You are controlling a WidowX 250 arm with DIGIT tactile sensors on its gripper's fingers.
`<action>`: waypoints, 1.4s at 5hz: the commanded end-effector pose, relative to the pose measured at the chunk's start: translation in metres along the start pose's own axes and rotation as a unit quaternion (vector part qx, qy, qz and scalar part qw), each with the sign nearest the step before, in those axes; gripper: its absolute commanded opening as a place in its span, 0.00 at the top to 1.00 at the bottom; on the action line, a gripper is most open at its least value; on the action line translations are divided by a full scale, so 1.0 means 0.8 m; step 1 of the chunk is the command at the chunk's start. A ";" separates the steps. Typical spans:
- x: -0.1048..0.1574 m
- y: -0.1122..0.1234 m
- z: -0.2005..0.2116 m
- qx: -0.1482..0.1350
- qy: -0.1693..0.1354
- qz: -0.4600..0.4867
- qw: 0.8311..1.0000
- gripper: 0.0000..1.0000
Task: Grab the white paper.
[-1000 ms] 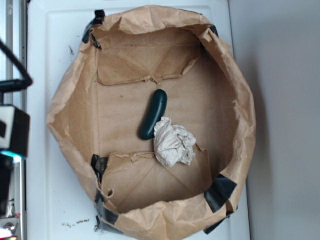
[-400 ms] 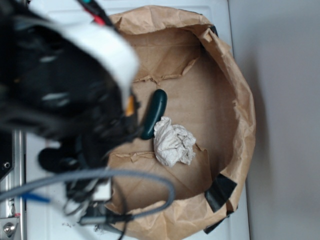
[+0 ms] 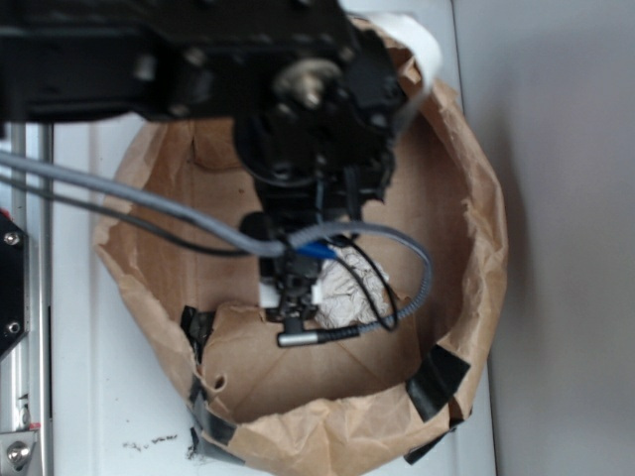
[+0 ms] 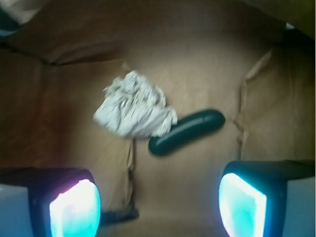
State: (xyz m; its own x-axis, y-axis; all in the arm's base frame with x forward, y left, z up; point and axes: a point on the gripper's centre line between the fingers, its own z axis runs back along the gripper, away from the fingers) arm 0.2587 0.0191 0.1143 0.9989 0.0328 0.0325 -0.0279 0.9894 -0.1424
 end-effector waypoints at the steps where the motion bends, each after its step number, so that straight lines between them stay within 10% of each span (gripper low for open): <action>1: 0.040 -0.067 -0.043 -0.009 -0.056 -0.103 0.993 0.00; 3: 0.056 -0.075 -0.129 0.073 0.000 -0.111 0.991 0.00; 4: 0.055 -0.072 -0.123 0.036 0.012 -0.112 0.993 1.00; 7: 0.022 -0.084 -0.041 0.001 -0.026 -0.126 0.992 1.00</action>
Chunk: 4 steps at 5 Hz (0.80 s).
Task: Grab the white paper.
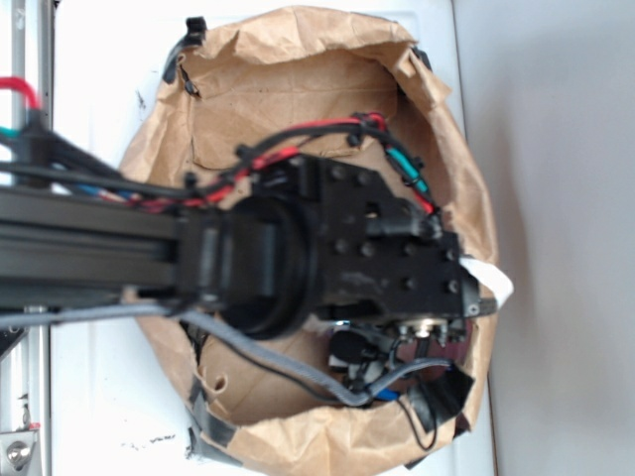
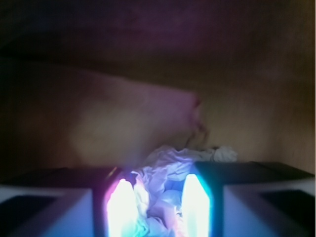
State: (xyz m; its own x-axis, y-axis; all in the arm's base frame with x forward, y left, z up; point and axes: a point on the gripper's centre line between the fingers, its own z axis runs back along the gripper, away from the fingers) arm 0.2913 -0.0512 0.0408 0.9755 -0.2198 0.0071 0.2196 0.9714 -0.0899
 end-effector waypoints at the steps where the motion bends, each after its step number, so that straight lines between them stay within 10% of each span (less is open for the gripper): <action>1: -0.045 -0.001 0.116 -0.035 -0.084 -0.001 0.996 1.00; 4: -0.119 0.043 0.185 -0.037 -0.125 0.061 0.990 1.00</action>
